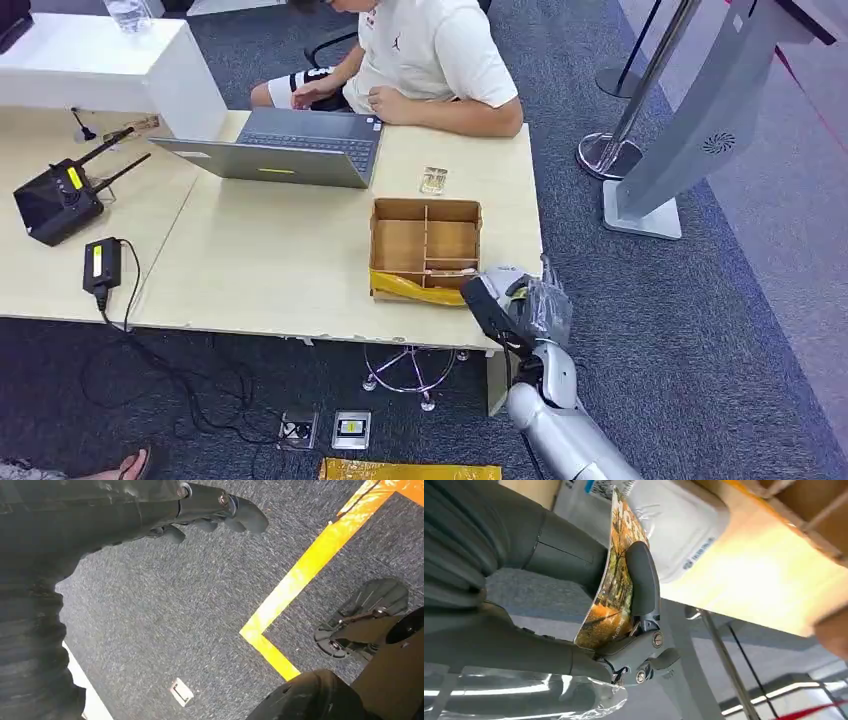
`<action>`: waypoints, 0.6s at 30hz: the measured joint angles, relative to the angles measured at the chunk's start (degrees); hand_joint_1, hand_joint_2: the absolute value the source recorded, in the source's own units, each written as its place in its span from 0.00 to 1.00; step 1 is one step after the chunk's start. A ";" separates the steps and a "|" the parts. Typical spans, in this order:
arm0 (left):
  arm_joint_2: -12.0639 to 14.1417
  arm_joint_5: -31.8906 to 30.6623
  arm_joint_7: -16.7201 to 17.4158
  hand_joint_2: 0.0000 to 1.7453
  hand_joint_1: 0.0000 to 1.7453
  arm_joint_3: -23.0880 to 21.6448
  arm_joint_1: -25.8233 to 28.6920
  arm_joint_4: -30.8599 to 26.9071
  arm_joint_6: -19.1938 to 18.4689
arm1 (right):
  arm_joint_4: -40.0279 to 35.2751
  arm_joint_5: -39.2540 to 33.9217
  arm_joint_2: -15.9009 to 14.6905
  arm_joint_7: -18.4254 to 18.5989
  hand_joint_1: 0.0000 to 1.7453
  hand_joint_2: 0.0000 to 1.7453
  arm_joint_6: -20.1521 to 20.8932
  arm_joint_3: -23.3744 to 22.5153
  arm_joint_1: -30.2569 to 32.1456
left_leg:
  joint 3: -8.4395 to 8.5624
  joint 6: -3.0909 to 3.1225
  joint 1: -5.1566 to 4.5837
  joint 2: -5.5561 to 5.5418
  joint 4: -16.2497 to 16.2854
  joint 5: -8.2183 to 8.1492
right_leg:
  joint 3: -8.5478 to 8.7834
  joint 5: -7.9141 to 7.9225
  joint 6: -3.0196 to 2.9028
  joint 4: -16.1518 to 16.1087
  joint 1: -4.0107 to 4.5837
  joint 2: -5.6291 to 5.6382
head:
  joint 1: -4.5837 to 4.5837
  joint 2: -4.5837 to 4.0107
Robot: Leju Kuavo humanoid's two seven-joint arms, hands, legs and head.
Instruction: Pass the card to the sensor for recognition and then transmit it.
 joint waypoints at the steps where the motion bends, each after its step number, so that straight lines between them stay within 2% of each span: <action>1: 0.00 0.00 0.00 1.00 0.00 0.00 0.00 0.00 0.00 | 0.22 -0.13 0.00 0.35 1.00 1.00 0.13 0.00 0.01 | 0.00 0.00 0.00 0.00 0.00 0.00 | 0.00 0.00 0.00 0.00 0.00 0.00 | 0.00 0.00; 12: 0.00 -0.42 0.39 1.00 0.00 0.00 0.00 0.00 0.11 | 1.36 -1.07 -0.20 2.56 1.00 1.00 0.50 0.00 -0.01 | 0.10 0.00 0.00 0.04 0.00 0.00 | 0.06 0.01 0.00 0.00 0.00 0.10 | 0.02 0.00; 18: 0.04 -0.72 0.41 1.00 0.00 0.00 0.04 0.00 0.44 | 0.89 -0.35 -0.68 -0.55 1.00 1.00 -2.54 -0.70 0.64 | 0.12 0.00 0.00 0.04 0.01 0.00 | 0.08 0.02 0.01 0.00 0.00 0.10 | 0.00 0.00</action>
